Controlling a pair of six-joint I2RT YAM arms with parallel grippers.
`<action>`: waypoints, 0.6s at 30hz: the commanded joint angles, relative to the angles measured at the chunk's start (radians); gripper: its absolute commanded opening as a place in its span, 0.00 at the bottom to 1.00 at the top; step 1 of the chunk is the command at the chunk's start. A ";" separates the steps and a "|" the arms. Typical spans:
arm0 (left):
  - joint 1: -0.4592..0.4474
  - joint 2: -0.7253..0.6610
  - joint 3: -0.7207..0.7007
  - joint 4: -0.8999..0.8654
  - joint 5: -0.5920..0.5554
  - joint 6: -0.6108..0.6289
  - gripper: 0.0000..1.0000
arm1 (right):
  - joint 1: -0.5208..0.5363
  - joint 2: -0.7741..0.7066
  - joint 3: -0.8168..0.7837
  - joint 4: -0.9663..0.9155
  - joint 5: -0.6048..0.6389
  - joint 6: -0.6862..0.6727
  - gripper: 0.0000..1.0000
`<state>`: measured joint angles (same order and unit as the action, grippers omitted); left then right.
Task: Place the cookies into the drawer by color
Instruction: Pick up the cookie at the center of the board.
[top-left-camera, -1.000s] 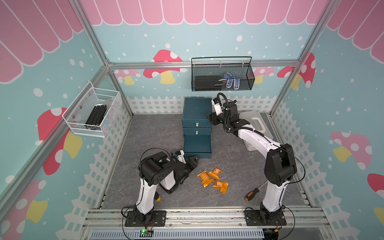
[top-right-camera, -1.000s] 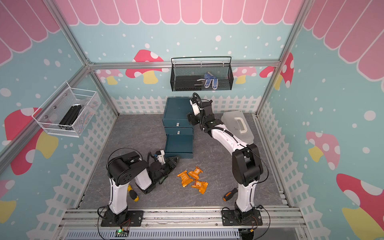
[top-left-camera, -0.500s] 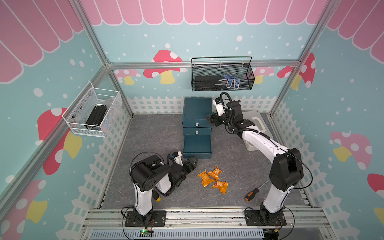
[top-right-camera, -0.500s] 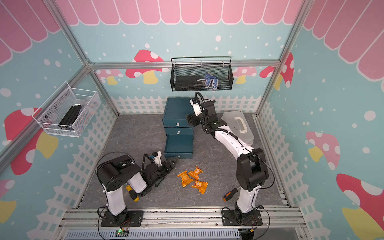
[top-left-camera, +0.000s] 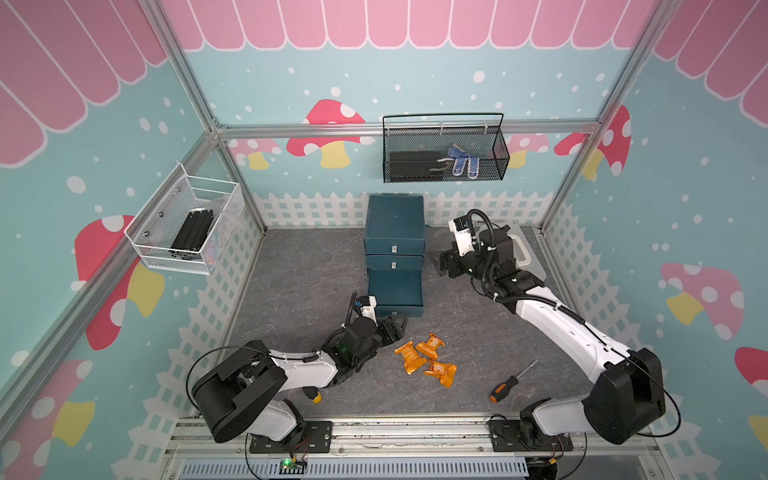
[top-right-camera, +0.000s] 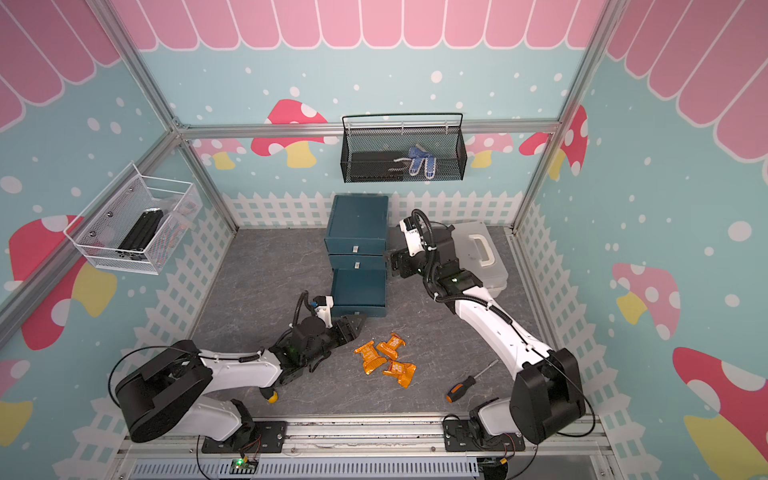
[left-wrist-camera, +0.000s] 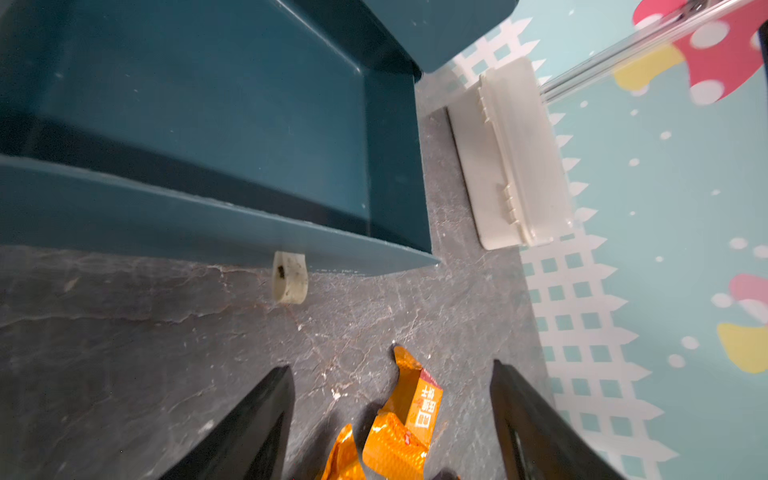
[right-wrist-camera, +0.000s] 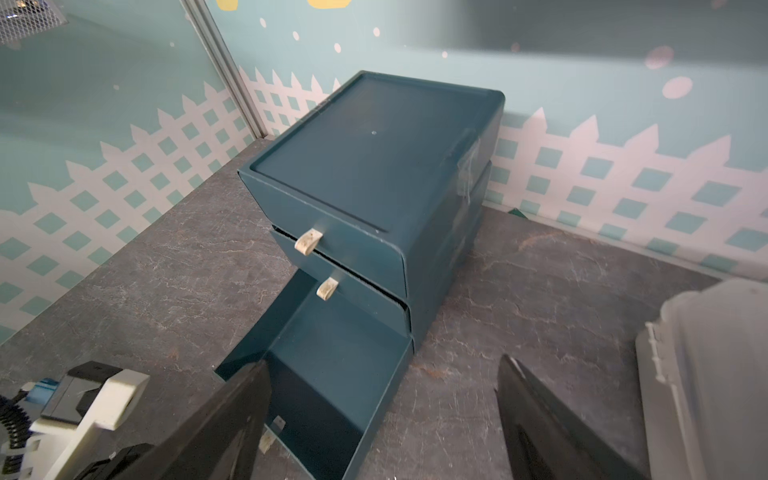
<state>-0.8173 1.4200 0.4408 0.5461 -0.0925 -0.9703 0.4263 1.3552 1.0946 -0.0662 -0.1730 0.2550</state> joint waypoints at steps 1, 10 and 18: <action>-0.066 -0.086 0.093 -0.337 -0.139 0.106 0.77 | 0.001 -0.087 -0.112 -0.025 0.056 0.091 0.89; -0.225 -0.030 0.414 -0.914 -0.258 0.136 0.84 | 0.012 -0.245 -0.351 -0.040 0.085 0.203 0.89; -0.279 0.212 0.621 -1.118 -0.259 0.117 0.90 | 0.014 -0.268 -0.374 -0.020 0.039 0.190 0.89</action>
<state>-1.0939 1.5913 1.0302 -0.4171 -0.3115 -0.8555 0.4339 1.1152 0.7254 -0.1074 -0.1154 0.4210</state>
